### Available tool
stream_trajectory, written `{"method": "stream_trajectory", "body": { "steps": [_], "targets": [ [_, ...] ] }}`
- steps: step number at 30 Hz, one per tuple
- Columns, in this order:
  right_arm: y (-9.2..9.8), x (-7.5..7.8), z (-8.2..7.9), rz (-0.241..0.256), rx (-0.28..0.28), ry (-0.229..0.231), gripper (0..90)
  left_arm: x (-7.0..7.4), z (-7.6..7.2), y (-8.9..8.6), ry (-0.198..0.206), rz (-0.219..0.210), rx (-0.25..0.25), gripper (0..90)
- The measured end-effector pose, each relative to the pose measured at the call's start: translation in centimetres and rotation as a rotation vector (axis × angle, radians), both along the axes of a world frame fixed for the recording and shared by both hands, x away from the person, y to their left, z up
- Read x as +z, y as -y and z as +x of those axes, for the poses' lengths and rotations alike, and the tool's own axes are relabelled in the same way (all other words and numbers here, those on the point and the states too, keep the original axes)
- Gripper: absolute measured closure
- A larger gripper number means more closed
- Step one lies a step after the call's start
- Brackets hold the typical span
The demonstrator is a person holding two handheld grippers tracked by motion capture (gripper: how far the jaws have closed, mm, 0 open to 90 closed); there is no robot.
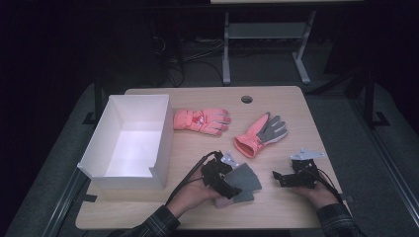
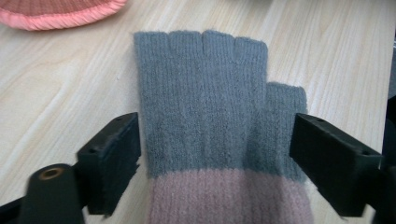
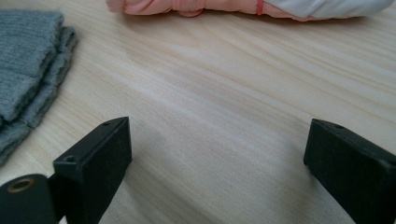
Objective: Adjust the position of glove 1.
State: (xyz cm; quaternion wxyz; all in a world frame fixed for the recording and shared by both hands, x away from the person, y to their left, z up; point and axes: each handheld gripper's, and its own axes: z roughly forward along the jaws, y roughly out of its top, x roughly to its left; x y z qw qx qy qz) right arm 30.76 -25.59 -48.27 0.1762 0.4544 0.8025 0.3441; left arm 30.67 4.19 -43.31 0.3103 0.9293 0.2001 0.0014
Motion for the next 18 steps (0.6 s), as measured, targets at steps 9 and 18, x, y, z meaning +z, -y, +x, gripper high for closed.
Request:
{"method": "stream_trajectory", "body": {
  "steps": [9, 18],
  "targets": [
    [0.0, 0.0, 0.0, -0.001, 0.001, 0.0, 7.0, -1.4, 0.3, 0.3, -0.023, 0.025, -0.007, 13.4],
    [0.0, 0.0, 0.0, 0.0, 0.0, 0.0, 7.0, -2.0, 0.3, 0.3, -0.035, 0.042, -0.022, 14.5]
  ]
}}
